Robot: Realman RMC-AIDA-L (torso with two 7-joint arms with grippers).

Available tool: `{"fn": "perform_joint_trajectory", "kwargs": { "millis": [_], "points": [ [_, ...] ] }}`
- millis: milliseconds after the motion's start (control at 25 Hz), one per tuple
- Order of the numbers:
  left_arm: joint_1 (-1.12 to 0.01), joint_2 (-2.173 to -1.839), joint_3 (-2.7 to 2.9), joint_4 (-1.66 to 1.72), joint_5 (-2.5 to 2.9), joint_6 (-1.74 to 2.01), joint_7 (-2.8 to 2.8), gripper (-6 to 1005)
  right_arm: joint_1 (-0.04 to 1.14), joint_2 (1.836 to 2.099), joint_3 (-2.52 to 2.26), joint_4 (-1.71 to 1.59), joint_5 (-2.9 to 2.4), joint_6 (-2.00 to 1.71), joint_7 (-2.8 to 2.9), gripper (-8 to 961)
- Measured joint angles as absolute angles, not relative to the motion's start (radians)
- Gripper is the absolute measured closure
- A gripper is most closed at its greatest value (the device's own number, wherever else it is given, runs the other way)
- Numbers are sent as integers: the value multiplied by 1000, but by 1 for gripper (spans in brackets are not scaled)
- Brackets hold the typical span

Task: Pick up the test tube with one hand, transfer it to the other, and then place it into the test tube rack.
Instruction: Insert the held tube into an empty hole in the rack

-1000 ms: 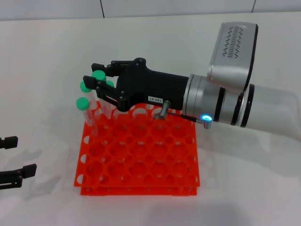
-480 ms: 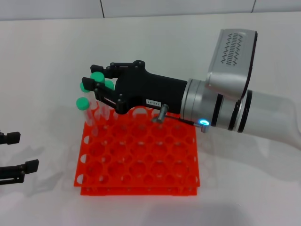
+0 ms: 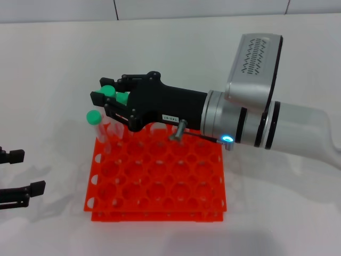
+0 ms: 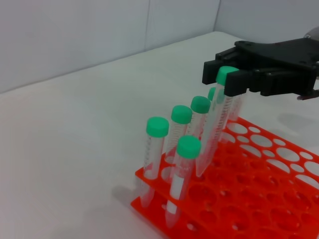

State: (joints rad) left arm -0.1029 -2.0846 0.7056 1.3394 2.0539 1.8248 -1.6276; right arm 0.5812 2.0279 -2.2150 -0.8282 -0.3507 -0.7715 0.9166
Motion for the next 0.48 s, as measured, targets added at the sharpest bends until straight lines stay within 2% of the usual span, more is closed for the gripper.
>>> {"fn": "perform_joint_trajectory", "kwargs": {
  "millis": [480],
  "points": [
    [-106,-2085,709,1339,2054,1824,-1628,115,598,2028,-2229,-812,-328,-770,902,586]
  ]
}}
